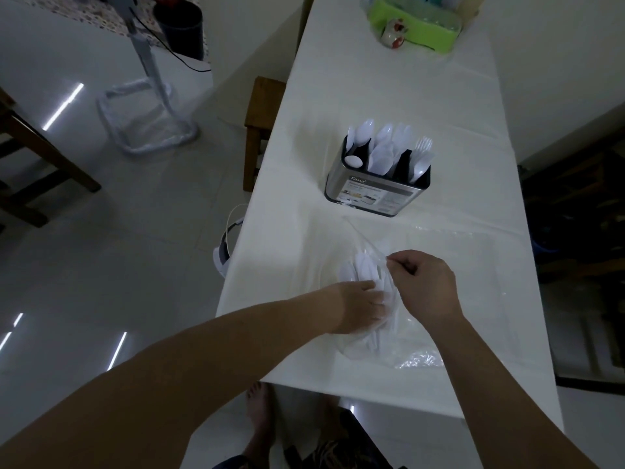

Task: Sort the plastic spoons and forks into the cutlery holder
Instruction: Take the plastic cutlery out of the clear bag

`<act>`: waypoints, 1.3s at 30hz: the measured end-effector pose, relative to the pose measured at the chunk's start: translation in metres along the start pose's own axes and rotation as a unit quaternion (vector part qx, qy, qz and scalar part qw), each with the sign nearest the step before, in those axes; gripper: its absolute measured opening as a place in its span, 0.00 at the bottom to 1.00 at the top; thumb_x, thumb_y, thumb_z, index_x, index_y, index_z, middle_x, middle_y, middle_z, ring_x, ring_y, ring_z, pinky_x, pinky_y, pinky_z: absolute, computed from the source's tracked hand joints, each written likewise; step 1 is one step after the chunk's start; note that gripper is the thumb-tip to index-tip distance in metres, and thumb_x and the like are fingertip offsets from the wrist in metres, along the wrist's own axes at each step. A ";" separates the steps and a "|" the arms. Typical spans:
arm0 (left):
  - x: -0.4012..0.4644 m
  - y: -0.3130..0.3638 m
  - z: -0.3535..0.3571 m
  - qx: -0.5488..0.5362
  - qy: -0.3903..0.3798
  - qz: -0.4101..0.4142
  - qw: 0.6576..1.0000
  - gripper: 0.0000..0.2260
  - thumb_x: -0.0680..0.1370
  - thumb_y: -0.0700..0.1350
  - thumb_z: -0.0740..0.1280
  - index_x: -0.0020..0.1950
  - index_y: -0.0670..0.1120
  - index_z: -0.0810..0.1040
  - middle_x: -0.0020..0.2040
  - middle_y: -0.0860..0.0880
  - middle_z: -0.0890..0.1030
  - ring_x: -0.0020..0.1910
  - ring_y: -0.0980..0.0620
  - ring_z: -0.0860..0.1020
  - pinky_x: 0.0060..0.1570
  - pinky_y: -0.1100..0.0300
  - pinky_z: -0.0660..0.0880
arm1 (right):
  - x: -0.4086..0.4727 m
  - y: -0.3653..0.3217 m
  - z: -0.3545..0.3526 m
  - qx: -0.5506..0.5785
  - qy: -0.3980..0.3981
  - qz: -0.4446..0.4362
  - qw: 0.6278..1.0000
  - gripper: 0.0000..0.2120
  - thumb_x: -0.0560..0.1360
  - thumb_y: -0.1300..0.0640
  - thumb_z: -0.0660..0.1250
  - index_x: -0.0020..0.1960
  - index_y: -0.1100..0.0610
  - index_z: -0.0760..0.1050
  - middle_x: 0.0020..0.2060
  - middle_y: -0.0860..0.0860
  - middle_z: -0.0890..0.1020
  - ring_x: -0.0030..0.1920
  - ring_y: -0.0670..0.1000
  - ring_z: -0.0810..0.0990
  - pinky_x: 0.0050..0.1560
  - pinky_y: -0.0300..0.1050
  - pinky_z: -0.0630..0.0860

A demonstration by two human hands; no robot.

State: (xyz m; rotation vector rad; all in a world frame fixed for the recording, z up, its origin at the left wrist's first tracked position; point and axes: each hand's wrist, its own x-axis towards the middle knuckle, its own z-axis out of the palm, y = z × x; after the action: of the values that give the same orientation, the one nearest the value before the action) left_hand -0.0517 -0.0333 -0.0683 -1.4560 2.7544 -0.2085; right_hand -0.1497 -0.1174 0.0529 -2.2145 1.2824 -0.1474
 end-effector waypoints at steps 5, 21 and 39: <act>0.002 0.005 0.001 0.015 -0.028 0.011 0.999 0.05 0.78 0.51 0.66 0.44 0.53 0.79 0.42 0.54 0.81 0.45 0.54 0.77 0.54 0.57 0.73 | 0.000 0.001 0.000 0.003 0.004 0.002 1.000 0.06 0.76 0.57 0.68 0.45 0.52 0.84 0.36 0.45 0.83 0.41 0.47 0.80 0.45 0.39 0.72; 0.000 0.003 -0.004 0.050 -0.131 0.012 0.990 0.02 0.75 0.49 0.69 0.47 0.55 0.79 0.48 0.56 0.80 0.54 0.49 0.75 0.55 0.56 0.67 | -0.003 0.005 -0.002 -0.009 -0.002 -0.001 1.000 0.06 0.76 0.58 0.67 0.46 0.52 0.84 0.36 0.44 0.82 0.40 0.46 0.80 0.43 0.37 0.71; -0.071 -0.036 0.004 -0.020 -0.017 -0.029 0.999 0.16 0.74 0.44 0.72 0.61 0.49 0.77 0.65 0.49 0.78 0.72 0.41 0.68 0.67 0.46 0.66 | -0.005 0.002 0.003 -0.012 -0.043 -0.021 0.999 0.07 0.77 0.57 0.65 0.44 0.51 0.82 0.35 0.43 0.82 0.37 0.40 0.78 0.36 0.26 0.67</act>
State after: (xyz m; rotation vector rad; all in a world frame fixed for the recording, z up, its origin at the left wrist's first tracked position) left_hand 0.0181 0.0051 -0.0708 -1.5351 2.7083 -0.1279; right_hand -0.1531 -0.1123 0.0499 -2.2437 1.1965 -0.0529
